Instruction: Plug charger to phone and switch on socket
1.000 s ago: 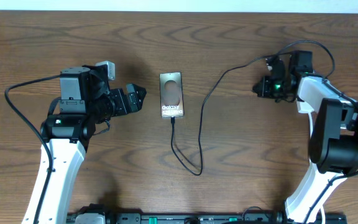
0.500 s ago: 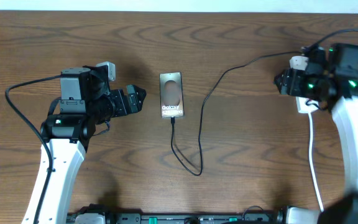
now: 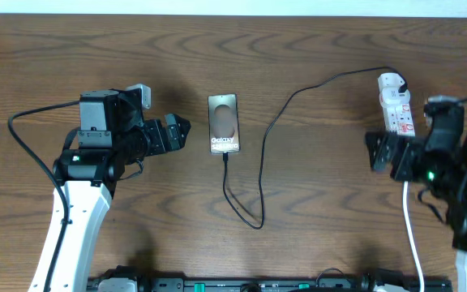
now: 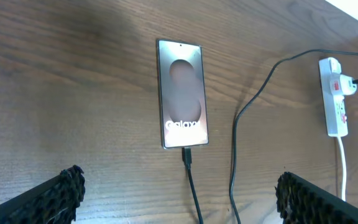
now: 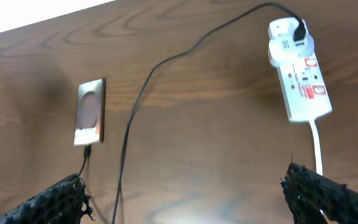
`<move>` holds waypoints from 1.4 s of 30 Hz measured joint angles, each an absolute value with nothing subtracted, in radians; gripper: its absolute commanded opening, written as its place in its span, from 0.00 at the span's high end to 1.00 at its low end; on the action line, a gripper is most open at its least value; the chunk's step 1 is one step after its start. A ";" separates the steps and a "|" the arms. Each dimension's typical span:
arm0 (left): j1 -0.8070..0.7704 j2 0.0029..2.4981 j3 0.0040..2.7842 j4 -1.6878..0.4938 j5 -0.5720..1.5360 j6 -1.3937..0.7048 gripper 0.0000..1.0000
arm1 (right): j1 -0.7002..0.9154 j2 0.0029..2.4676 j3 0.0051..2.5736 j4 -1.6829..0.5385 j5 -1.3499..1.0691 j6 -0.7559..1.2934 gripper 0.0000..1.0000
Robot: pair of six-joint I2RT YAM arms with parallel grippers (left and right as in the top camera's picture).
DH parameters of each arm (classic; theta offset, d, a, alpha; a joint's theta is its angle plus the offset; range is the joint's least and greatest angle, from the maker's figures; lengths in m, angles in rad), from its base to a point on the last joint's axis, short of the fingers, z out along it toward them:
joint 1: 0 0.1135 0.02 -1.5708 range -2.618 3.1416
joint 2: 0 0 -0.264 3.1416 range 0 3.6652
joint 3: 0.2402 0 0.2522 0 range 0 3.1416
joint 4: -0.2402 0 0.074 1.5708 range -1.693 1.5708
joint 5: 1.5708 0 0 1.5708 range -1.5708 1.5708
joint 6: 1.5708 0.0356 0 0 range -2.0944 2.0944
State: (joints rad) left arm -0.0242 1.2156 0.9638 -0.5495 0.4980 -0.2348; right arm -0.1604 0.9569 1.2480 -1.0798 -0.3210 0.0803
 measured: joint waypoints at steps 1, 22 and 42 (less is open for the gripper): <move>-0.024 1.216 0.964 -0.551 0.498 -0.234 0.00 | -0.160 0.939 1.248 -1.097 -0.321 0.082 0.01; -0.024 1.216 0.964 -0.551 0.498 -0.234 0.00 | -0.160 0.865 1.248 -1.179 -0.321 0.088 0.01; -0.024 0.949 0.960 -0.688 0.314 -0.234 0.00 | -0.160 0.865 1.248 -1.179 -0.321 0.088 0.01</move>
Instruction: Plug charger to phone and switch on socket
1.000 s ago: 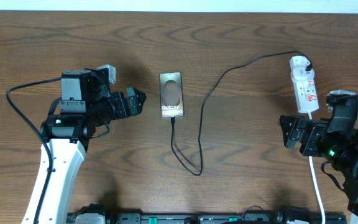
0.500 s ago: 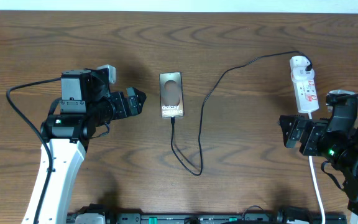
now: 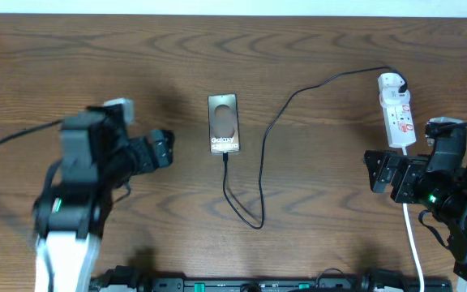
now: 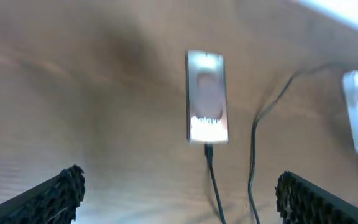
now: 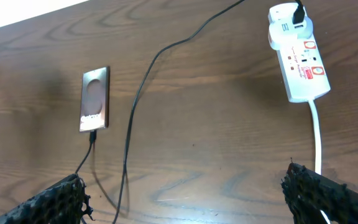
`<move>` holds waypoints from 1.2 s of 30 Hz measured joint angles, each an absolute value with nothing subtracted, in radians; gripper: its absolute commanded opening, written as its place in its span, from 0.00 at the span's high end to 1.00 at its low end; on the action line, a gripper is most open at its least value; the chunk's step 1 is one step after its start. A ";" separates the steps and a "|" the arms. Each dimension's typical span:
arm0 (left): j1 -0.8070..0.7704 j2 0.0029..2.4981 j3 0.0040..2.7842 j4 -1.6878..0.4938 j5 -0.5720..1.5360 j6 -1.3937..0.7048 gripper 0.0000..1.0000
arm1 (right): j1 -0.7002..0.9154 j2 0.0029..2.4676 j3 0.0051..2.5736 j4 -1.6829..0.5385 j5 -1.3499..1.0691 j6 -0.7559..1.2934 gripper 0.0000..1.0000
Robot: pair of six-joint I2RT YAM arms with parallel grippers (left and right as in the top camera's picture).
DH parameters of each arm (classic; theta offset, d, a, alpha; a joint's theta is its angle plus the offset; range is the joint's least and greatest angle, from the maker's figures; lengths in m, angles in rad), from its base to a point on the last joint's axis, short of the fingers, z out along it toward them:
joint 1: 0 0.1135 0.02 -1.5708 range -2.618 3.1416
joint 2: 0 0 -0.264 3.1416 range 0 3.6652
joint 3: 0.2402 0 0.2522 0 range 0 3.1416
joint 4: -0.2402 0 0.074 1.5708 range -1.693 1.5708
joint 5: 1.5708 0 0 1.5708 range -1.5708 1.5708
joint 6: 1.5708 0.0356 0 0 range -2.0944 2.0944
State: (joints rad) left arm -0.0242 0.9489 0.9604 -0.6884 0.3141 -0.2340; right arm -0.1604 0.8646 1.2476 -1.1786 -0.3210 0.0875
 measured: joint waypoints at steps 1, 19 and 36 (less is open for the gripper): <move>-0.024 0.892 0.960 -0.689 0.285 -0.234 0.00 | -0.160 0.865 1.248 -1.179 -0.321 0.088 0.01; -0.024 0.056 0.574 -0.532 -0.097 -0.195 0.00 | -0.160 0.865 1.248 -1.179 -0.321 0.088 0.01; -0.024 0.010 0.031 0.114 -0.111 -0.179 0.00 | -0.159 0.866 1.248 -1.180 -0.321 0.088 0.01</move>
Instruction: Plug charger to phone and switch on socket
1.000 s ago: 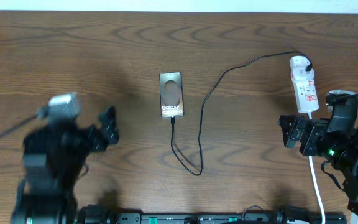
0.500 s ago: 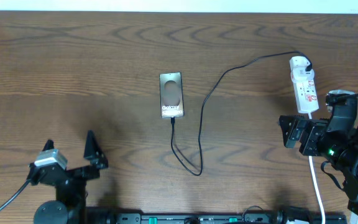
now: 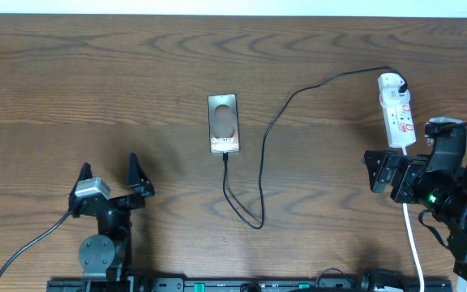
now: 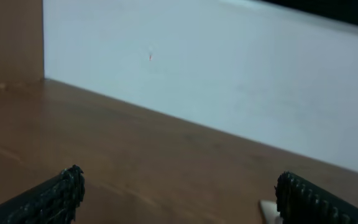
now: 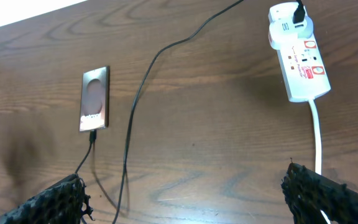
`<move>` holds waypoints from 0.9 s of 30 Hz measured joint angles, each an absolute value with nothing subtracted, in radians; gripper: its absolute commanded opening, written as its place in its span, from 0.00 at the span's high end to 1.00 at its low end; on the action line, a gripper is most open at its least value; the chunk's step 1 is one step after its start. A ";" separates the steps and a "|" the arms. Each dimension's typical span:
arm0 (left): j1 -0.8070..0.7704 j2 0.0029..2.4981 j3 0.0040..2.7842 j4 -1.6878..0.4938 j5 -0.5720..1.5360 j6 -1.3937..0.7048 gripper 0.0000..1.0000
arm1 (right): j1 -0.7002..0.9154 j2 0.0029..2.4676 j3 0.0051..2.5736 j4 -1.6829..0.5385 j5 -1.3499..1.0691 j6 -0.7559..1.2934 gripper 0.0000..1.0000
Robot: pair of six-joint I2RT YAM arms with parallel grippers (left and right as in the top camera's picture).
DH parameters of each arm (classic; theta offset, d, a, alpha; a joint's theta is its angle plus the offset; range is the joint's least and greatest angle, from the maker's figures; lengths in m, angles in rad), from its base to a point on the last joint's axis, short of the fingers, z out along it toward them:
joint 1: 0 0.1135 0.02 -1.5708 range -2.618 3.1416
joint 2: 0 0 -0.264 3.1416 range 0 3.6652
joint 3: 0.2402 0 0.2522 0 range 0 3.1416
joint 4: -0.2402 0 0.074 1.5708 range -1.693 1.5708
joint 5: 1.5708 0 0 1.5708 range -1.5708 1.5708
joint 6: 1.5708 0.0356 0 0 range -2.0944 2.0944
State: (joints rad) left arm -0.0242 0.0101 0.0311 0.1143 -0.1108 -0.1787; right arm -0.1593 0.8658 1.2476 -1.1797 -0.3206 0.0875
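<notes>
The phone (image 3: pixel 223 123) lies face up mid-table with its screen lit, also in the right wrist view (image 5: pixel 95 99). A black charger cable (image 3: pixel 259 174) runs from its near end in a loop to the white power strip (image 3: pixel 396 109), which the right wrist view shows at the far right (image 5: pixel 298 59). My left gripper (image 3: pixel 109 173) is open at the front left, far from the phone, and empty (image 4: pixel 179 199). My right gripper (image 3: pixel 375 172) is open below the strip, holding nothing (image 5: pixel 185 199).
The strip's white lead (image 3: pixel 412 235) runs toward the front edge past my right arm. The left wrist view shows only the tabletop, a pale wall (image 4: pixel 229 81) and a small white corner (image 4: pixel 269 211) by the right finger.
My left arm has drawn back from the mid-left of the table to the front edge. Its camera now faces the wall, not the phone. The right arm has not moved.
First my left gripper stood open just left of the phone, cable in place, and my right gripper was by the strip. Then both stood farther back, the strip fully uncovered. Now the left arm is folded at the front edge.
</notes>
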 measured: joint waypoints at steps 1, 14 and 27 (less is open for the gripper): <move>-0.024 0.010 0.019 0.115 -0.111 -0.179 0.00 | -0.159 0.866 1.248 -1.180 -0.321 0.088 0.01; -0.024 0.010 0.014 -0.010 -0.103 -0.159 0.00 | -0.159 0.866 1.248 -1.180 -0.321 0.088 0.01; -0.024 0.010 0.015 -0.013 -0.103 -0.156 0.00 | -0.159 0.866 1.248 -1.180 -0.321 0.088 0.01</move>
